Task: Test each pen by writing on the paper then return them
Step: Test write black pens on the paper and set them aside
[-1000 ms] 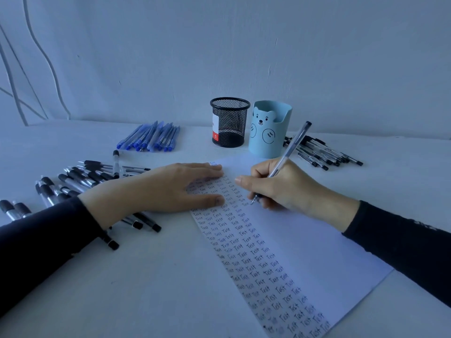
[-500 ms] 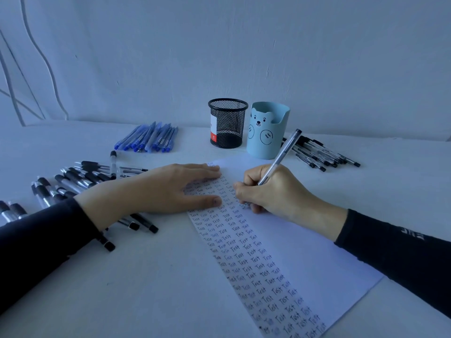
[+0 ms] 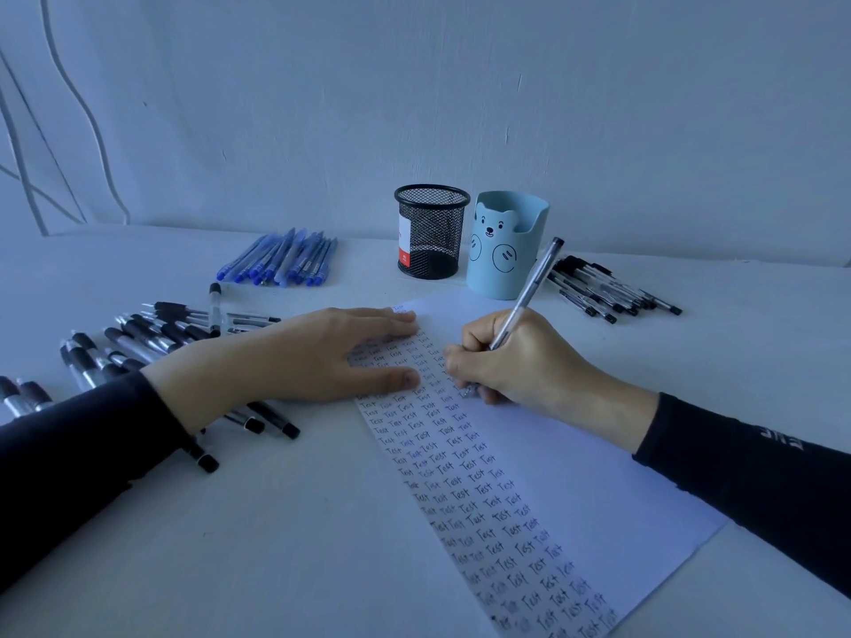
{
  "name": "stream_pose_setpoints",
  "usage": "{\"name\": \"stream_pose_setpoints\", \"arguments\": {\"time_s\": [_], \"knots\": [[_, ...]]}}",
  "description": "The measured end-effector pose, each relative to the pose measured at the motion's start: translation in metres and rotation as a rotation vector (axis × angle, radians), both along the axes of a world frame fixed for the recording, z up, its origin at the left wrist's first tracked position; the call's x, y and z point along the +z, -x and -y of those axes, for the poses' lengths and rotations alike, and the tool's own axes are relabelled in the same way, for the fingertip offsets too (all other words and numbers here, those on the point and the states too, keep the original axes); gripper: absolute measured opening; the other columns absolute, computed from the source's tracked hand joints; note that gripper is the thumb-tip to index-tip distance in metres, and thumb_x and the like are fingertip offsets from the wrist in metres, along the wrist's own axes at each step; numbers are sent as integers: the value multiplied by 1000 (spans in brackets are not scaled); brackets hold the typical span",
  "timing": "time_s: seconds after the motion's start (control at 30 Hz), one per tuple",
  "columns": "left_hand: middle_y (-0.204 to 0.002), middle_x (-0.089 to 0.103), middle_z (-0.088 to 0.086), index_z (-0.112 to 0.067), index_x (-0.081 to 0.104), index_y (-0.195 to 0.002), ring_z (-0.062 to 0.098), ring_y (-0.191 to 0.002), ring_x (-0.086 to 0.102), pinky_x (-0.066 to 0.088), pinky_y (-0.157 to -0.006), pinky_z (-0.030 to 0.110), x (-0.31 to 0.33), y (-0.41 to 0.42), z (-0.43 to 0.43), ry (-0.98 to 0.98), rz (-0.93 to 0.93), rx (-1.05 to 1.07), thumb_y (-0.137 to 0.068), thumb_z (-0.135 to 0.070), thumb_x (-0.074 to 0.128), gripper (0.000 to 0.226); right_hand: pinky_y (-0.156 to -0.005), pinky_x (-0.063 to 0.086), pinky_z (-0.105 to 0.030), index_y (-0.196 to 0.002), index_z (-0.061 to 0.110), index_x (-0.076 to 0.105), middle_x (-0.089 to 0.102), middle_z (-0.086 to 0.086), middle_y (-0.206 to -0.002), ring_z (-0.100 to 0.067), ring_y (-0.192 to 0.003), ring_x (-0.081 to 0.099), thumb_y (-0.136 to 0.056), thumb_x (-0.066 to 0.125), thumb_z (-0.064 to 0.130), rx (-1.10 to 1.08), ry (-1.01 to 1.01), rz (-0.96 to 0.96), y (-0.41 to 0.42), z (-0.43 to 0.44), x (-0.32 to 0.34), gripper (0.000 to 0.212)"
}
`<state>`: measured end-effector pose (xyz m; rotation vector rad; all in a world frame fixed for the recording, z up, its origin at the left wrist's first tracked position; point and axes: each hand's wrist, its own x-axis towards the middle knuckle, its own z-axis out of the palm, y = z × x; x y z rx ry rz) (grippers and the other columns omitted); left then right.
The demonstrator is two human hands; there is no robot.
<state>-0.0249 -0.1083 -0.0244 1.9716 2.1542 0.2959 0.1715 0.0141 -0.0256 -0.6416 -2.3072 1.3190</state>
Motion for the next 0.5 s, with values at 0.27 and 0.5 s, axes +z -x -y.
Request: {"name": "stream_pose_setpoints", "arguments": {"time_s": [0.27, 0.5], "knots": [[-150, 24, -35, -48, 32, -145, -12, -137, 25, 19, -117, 23, 0, 0, -1, 5, -5, 0, -69, -92, 35, 88, -47, 45, -22, -54, 0, 51, 54, -8, -48, -18, -48, 50, -87, 69, 14, 3, -13, -13, -1, -1, 0, 39], [-149, 24, -36, -49, 32, -144, -11, -137, 26, 20, -118, 25, 0, -1, 0, 5, -7, 7, -67, -92, 34, 88, -45, 44, -21, -57, -1, 53, 52, 3, -42, -13, -42, 47, -87, 67, 10, 6, -14, -18, -1, -1, 1, 36]]}}
